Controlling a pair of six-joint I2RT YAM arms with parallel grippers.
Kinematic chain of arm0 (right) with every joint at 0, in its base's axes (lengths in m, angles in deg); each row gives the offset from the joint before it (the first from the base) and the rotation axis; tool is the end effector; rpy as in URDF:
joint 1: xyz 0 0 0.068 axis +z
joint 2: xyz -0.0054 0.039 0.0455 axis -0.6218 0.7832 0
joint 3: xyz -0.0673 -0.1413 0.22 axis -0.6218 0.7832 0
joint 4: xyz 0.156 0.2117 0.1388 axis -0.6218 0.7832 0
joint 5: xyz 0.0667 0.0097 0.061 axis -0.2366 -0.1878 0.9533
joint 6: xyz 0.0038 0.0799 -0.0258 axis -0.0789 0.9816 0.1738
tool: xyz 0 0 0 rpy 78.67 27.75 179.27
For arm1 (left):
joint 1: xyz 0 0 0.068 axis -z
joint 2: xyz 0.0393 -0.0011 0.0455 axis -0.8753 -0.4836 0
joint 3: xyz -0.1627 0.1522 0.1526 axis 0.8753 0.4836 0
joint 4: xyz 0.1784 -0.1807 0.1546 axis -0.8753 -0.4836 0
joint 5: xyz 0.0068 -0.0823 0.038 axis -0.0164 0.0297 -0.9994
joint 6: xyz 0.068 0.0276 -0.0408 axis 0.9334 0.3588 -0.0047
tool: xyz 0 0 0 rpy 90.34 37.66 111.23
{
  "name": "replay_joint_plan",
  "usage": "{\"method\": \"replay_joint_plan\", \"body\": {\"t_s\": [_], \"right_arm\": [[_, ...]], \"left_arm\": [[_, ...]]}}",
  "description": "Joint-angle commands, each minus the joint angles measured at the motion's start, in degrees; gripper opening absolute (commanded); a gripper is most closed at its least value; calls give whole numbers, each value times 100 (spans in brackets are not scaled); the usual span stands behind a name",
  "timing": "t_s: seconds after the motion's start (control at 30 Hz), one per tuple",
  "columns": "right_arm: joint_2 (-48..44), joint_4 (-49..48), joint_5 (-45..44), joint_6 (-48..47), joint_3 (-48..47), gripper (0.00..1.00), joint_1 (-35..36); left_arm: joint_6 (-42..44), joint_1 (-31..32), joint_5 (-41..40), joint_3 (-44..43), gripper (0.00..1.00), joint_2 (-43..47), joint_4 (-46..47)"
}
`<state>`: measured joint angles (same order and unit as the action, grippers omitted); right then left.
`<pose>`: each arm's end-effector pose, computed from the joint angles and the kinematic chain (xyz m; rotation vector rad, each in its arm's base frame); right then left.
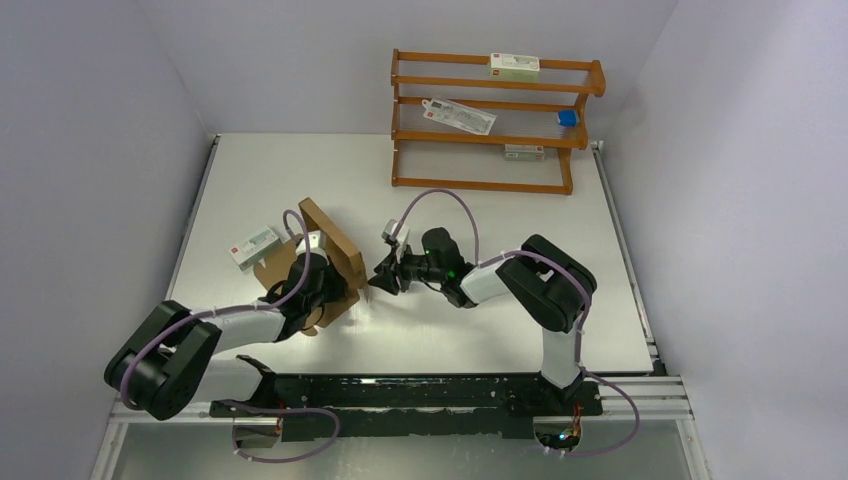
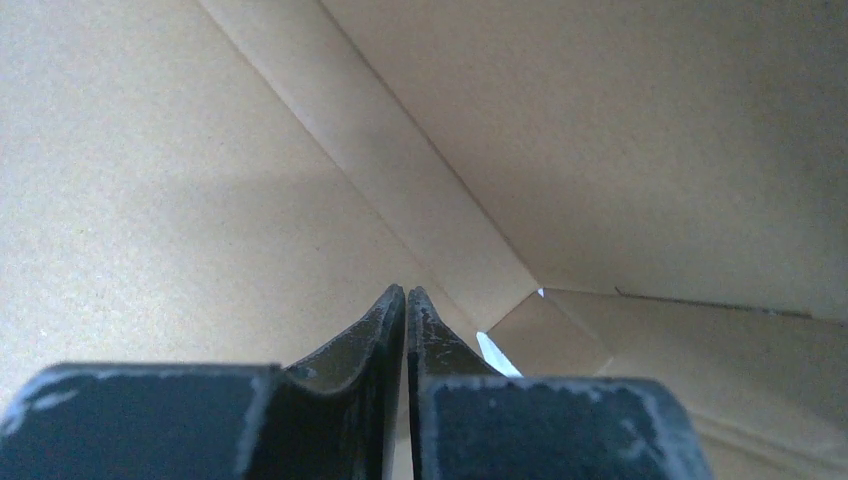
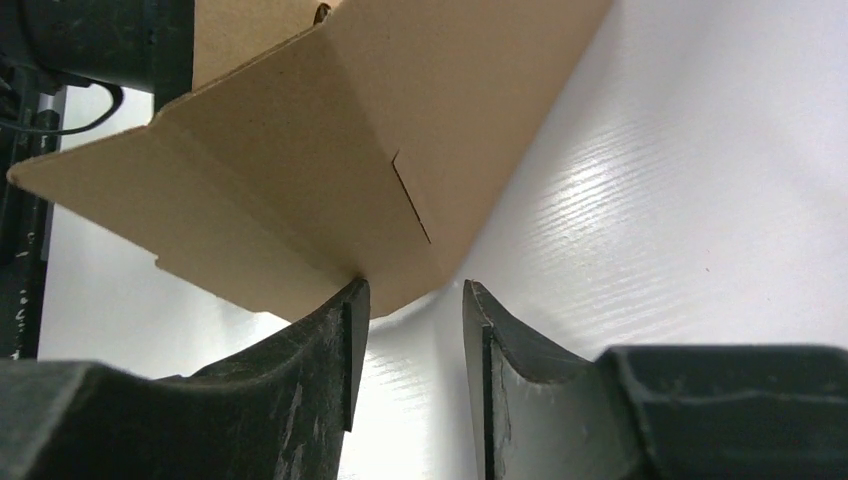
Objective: Fold the paper box
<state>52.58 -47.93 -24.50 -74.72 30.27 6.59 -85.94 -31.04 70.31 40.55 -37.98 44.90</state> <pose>0.2633 0.3164 0.0833 -1.0721 1.6501 1.0427 0.2376 -0.1200 0.0705 -0.2225 2.1971 -0.4226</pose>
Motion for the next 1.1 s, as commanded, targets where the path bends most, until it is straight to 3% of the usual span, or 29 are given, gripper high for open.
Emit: {"method": "replay_joint_plan", "body": {"t_s": [0.0, 0.6, 1.07], "right_arm": [[-180, -330, 56, 132, 46, 44, 118], [256, -1256, -669, 297, -101, 52, 162], [-39, -1619, -372, 427, 382, 57, 163]], "left_arm": [[-118, -34, 514, 142, 11, -143, 94], [-411, -31, 1331, 386, 8, -659, 939], [-439, -25, 1252, 106, 7, -730, 685]]}}
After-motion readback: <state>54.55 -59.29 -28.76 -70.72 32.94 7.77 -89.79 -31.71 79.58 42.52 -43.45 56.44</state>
